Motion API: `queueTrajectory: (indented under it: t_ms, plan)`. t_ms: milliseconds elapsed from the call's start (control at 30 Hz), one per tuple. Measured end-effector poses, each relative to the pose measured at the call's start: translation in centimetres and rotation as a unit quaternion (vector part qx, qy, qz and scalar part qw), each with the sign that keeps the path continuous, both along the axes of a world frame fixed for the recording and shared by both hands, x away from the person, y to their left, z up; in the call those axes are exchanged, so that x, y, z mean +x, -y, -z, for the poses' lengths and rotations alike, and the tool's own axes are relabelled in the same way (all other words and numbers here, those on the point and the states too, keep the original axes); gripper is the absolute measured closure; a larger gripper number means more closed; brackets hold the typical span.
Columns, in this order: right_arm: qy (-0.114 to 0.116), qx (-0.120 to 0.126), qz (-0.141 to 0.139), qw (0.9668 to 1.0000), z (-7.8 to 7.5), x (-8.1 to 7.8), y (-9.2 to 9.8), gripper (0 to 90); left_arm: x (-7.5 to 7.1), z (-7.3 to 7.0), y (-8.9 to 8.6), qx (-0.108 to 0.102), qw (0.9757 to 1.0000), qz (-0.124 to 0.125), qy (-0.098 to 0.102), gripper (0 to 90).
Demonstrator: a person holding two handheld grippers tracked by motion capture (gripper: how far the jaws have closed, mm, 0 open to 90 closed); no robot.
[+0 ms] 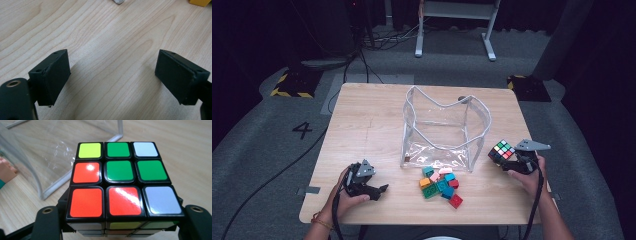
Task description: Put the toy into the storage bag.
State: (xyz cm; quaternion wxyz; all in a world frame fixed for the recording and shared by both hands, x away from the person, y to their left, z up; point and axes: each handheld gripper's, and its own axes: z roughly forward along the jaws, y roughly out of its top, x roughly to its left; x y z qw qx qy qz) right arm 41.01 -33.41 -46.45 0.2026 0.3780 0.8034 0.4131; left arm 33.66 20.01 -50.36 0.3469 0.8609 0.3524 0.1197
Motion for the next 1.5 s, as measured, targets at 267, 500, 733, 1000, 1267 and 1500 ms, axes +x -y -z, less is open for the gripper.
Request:
queueTrajectory:
  t_ms: [267,500,733,1000,1267,1500]
  plan:
    - [0.038,-0.005,-0.011,0.9992,-5.2,1.2,0.3,33.4,0.1,0.0,0.0,0.007,1.0,0.002,0.001,10.6]
    - [0.062,-0.007,-0.018,0.9979,-9.2,2.4,0.0,33.4,0.1,0.0,0.0,0.007,1.0,0.002,0.001,10.5]
    - [0.084,-0.01,-0.029,0.996,-13.4,3.6,-0.9,33.4,0.2,0.0,0.0,0.004,1.0,0.004,-0.003,9.8]
    - [0.101,-0.013,-0.051,0.9935,-16.3,4.2,-3.4,33.3,0.2,0.0,0.0,0.005,1.0,-0.001,-0.004,9.3]
    - [0.094,-0.013,-0.087,0.9917,-17.0,5.2,-6.3,33.3,0.2,0.0,0.0,0.006,1.0,-0.001,-0.004,9.2]
    - [0.08,-0.023,-0.116,0.9898,-17.0,5.8,-8.6,33.3,0.2,0.0,0.0,0.006,1.0,-0.001,-0.004,9.2]
